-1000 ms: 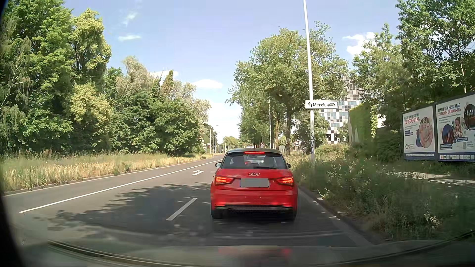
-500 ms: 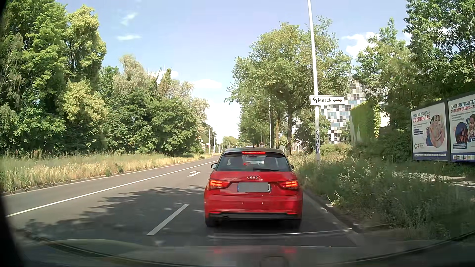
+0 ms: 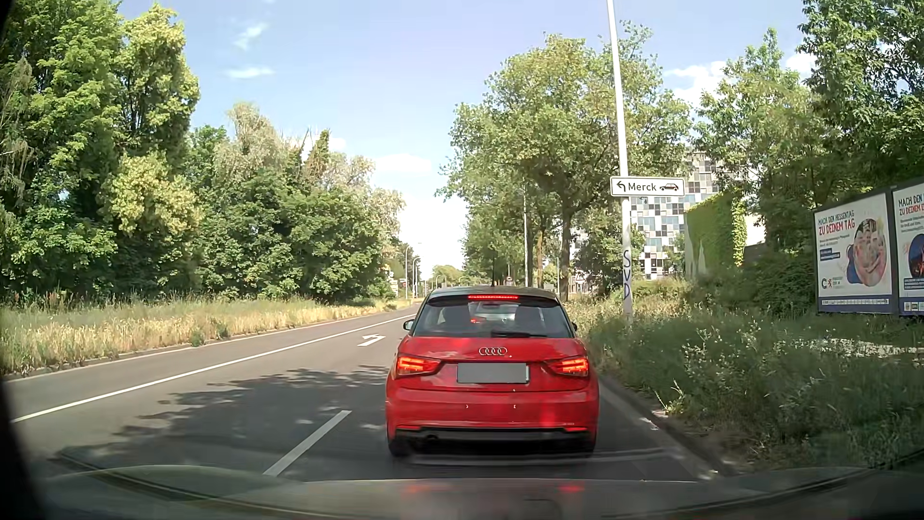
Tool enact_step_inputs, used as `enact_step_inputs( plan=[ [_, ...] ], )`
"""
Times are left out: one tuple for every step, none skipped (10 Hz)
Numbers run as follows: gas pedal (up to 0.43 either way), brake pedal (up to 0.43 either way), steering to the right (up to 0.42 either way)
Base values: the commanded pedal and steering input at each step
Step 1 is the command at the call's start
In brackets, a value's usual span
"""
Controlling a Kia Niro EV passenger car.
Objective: Follow the waypoints while adhering to traffic rules and regulations
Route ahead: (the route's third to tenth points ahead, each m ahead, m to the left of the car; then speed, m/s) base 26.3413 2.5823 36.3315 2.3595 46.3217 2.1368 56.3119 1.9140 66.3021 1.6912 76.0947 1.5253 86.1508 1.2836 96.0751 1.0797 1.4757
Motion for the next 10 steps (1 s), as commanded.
enact_step_inputs(
  plan=[
    [0.000,0.250,0.004],
    [0.000,0.262,0.005],
    [0.000,0.268,0.004],
    [0.000,0.268,0.005],
    [0.000,0.268,0.005],
    [0.000,0.268,0.004],
    [0.000,0.268,0.004],
    [0.000,0.268,0.005],
    [0.000,0.262,0.004],
    [0.000,0.256,0.004]
  ],
)
